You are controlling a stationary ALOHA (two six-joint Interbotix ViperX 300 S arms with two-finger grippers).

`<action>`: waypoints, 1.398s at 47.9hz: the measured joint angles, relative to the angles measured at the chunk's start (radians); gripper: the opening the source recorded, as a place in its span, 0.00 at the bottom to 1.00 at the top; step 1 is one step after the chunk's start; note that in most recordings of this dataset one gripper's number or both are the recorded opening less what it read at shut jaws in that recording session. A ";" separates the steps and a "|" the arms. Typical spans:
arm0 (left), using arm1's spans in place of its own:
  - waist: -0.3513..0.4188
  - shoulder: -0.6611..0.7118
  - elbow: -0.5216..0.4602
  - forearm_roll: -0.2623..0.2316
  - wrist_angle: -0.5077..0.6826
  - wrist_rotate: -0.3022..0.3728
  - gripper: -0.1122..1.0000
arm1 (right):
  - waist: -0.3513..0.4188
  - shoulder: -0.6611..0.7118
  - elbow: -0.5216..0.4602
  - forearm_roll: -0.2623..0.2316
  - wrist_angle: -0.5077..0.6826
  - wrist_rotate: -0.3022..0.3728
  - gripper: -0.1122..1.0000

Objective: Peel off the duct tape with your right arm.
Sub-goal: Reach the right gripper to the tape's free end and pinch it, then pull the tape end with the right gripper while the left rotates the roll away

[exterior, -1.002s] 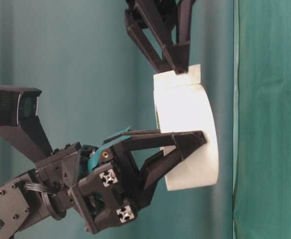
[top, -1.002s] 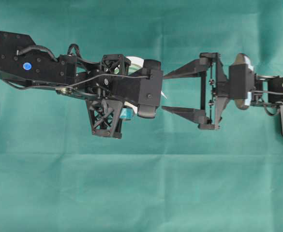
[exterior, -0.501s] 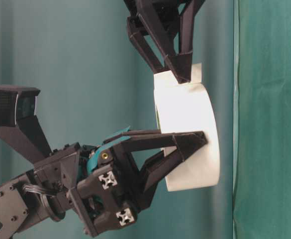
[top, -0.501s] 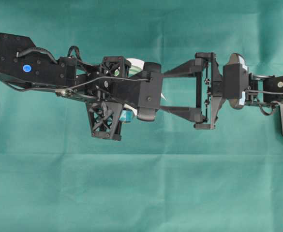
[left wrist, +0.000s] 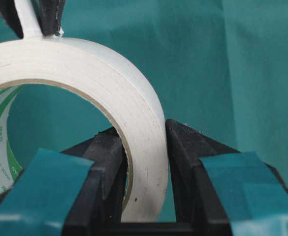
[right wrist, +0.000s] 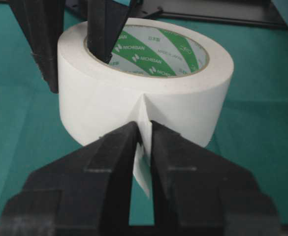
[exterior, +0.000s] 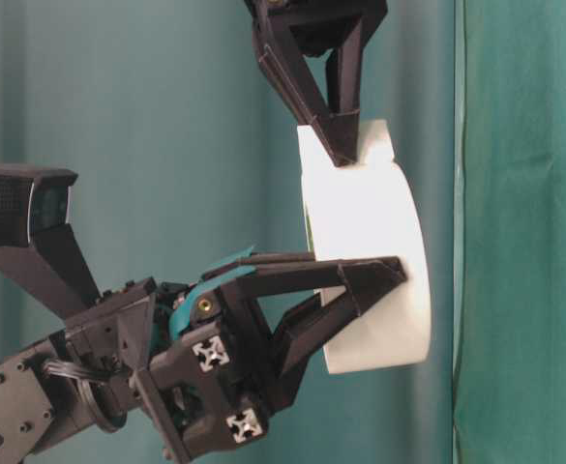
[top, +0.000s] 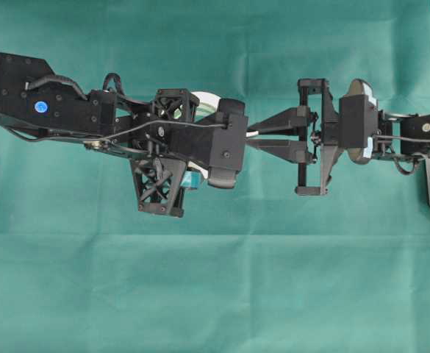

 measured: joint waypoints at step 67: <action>-0.091 0.000 0.057 0.006 -0.017 -0.003 0.29 | -0.057 0.000 0.023 0.015 0.000 0.002 0.02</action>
